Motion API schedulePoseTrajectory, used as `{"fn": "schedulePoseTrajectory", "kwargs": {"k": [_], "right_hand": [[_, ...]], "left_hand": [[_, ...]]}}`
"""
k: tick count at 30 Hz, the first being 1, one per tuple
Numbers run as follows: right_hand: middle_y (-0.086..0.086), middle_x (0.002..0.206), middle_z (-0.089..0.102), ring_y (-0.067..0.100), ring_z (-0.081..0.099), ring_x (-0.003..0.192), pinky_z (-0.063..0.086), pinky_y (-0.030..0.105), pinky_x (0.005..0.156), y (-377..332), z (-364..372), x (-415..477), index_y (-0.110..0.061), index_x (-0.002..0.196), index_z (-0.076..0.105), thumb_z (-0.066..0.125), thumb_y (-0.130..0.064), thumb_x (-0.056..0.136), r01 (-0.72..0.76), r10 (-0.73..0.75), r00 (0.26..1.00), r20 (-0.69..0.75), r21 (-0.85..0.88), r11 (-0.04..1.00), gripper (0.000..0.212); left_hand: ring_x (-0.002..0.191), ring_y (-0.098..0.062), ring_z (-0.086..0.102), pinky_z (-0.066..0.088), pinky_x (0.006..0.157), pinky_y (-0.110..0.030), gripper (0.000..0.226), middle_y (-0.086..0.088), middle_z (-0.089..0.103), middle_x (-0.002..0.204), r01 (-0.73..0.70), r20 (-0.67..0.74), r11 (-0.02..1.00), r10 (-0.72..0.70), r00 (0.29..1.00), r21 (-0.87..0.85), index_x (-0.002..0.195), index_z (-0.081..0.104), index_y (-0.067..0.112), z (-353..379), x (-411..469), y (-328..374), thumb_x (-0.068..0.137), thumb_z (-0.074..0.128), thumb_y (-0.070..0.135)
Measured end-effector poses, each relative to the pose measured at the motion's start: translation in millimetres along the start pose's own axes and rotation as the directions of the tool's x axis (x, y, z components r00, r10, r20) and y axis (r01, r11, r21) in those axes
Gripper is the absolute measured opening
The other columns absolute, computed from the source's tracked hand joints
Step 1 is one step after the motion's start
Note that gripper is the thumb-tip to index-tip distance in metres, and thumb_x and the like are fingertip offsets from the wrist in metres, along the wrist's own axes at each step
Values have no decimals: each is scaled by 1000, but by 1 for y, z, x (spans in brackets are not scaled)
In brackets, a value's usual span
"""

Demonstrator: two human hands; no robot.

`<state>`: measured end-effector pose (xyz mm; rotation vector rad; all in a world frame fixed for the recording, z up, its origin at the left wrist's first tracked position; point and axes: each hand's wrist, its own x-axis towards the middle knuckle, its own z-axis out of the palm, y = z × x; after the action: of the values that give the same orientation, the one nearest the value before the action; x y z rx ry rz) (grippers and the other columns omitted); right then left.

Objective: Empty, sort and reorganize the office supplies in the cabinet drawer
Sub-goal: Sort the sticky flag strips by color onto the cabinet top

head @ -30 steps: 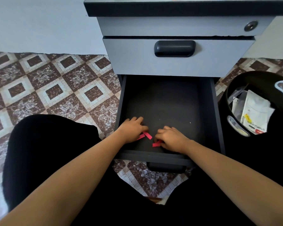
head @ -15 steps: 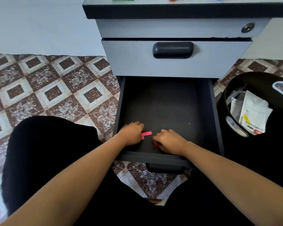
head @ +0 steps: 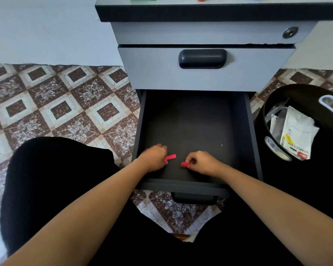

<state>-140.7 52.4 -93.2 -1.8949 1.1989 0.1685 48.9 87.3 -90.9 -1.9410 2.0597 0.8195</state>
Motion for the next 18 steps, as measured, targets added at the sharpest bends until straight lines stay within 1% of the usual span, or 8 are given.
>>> {"fn": "schedulePoseTrajectory", "kwargs": {"k": [2, 7, 9, 10, 12, 14, 16, 18], "right_hand": [[-2, 85, 62, 10, 55, 79, 38, 13, 61, -1, -1, 1, -11, 93, 67, 68, -29, 85, -23, 24, 999, -22, 57, 998, 20], [-2, 86, 60, 10, 54, 80, 38, 17, 71, -3, -4, -1, -8, 97, 67, 66, -23, 86, -33, 37, 999, -39, 99, 995, 19], [-1, 87, 61, 10, 54, 81, 39, 18, 69, -3, -5, -2, -7, 97, 67, 66, -19, 86, -35, 40, 998, -43, 111, 993, 16], [-1, 86, 62, 10, 55, 81, 40, 18, 66, -3, -6, -2, -7, 96, 68, 66, -17, 85, -36, 41, 998, -47, 120, 992, 15], [-1, 82, 63, 10, 56, 78, 39, 14, 63, -3, -7, -1, -9, 92, 68, 66, -14, 84, -37, 45, 998, -47, 145, 989, 9], [-3, 78, 62, 8, 54, 73, 38, 13, 61, -2, -9, 0, -15, 85, 66, 66, -10, 83, -50, 59, 997, -44, 173, 984, 5], [-8, 72, 58, 4, 51, 68, 37, 12, 59, -2, -9, 1, -22, 76, 61, 67, -8, 82, -59, 71, 996, -54, 189, 980, 16], [-12, 69, 56, 1, 49, 64, 37, 14, 59, -2, -9, 2, -24, 72, 59, 67, -7, 82, -62, 77, 995, -63, 207, 976, 21]], "left_hand": [[110, -35, 52, 44, 91, -41, 32, -18, 50, 118, -15, 0, 998, 15, 1000, 54, 113, 49, 1, -1, -1, 1, 89, 58, 21], [110, -36, 53, 42, 88, -41, 33, -20, 54, 118, -24, 3, 992, 24, 1000, 125, 112, 48, 0, -3, -1, 1, 92, 55, 25], [110, -37, 53, 43, 87, -41, 32, -21, 55, 118, -24, -3, 989, 25, 1000, 143, 112, 48, 0, -3, -1, 1, 92, 54, 25], [110, -37, 54, 44, 87, -41, 31, -21, 55, 118, -25, -7, 989, 27, 1000, 146, 112, 49, 0, -3, -2, 1, 92, 53, 24], [109, -37, 54, 45, 87, -40, 26, -20, 56, 117, -27, -19, 989, 30, 999, 143, 110, 52, 0, -4, -2, 1, 93, 50, 20], [107, -36, 55, 45, 85, -40, 23, -20, 57, 115, -22, -25, 990, 26, 999, 141, 106, 55, 0, -5, -2, 1, 92, 47, 16], [105, -36, 56, 46, 84, -40, 22, -20, 58, 113, -12, -27, 987, 17, 1000, 161, 105, 57, 0, -5, -2, 1, 92, 45, 14], [103, -37, 57, 46, 83, -41, 22, -20, 59, 112, 2, -39, 983, 6, 999, 185, 105, 57, -1, -6, -4, 4, 93, 43, 12]]}}
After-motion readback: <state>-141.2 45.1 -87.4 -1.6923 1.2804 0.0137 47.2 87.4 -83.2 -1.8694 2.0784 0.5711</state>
